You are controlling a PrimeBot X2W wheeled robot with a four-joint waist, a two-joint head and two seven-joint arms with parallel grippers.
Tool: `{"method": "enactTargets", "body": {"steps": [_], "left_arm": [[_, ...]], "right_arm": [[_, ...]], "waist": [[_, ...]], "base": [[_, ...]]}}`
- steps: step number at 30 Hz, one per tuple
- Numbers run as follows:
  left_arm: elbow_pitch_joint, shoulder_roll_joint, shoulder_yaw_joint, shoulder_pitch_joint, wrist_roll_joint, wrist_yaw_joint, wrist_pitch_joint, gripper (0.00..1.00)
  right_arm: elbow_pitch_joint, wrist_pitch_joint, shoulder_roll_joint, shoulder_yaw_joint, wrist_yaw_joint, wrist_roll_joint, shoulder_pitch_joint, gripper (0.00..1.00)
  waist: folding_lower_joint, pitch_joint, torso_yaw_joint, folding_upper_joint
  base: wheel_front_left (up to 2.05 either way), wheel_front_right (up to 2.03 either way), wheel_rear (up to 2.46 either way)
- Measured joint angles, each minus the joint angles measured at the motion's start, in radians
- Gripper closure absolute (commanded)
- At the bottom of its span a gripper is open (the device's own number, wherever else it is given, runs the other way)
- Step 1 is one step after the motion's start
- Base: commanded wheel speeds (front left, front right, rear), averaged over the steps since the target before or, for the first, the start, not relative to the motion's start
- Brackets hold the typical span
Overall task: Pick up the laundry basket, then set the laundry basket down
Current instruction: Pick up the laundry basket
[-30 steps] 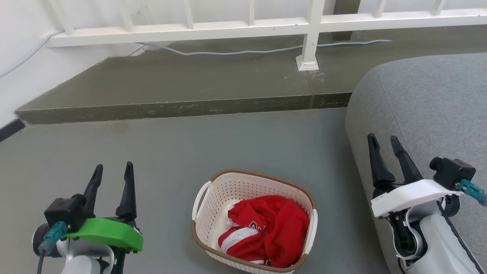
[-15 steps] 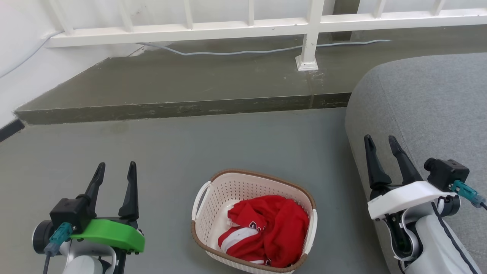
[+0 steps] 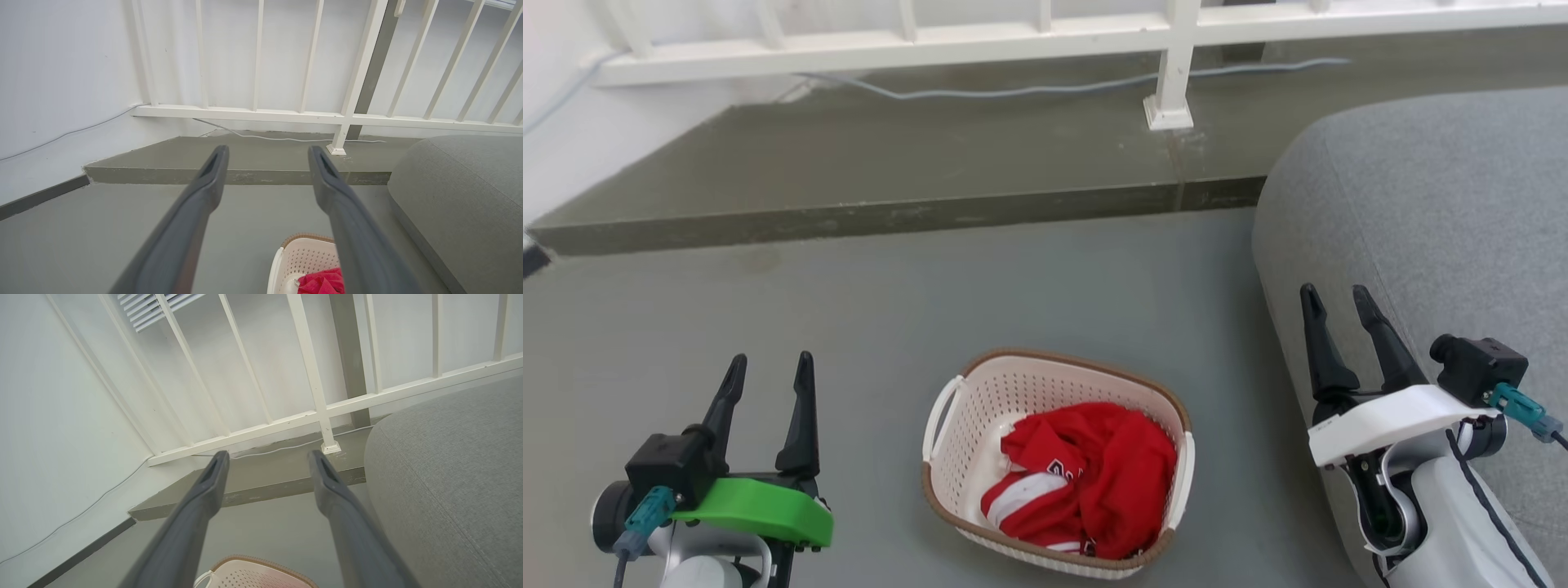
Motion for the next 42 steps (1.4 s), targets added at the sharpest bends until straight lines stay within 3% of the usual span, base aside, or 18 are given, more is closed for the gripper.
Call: {"method": "enactTargets", "body": {"steps": [19, 33, 42], "left_arm": [[-0.003, 0.000, -0.005, -0.119, 0.021, -0.018, 0.000, 0.00], [0.135, 0.021, -0.024, -0.315, -0.027, -0.034, 0.000, 0.00], [0.230, 0.032, -0.065, -0.435, -0.041, -0.035, 0.055, 0.00]], "right_arm": [[-0.053, -0.001, 0.014, -0.028, 0.012, -0.011, -0.063, 0.00], [-0.089, -0.001, 0.024, -0.033, 0.013, -0.027, -0.155, 0.00], [-0.107, -0.001, 0.029, -0.025, 0.021, -0.027, -0.210, 0.00]], "waist": [[0.0000, 0.216, -0.020, 0.0000], [0.0000, 0.426, -0.034, 0.0000], [0.0001, 0.540, -0.050, -0.0001]], "base": [[0.00, 0.00, 0.00], [0.00, 0.00, 0.00], [0.00, 0.00, 0.00]]}}
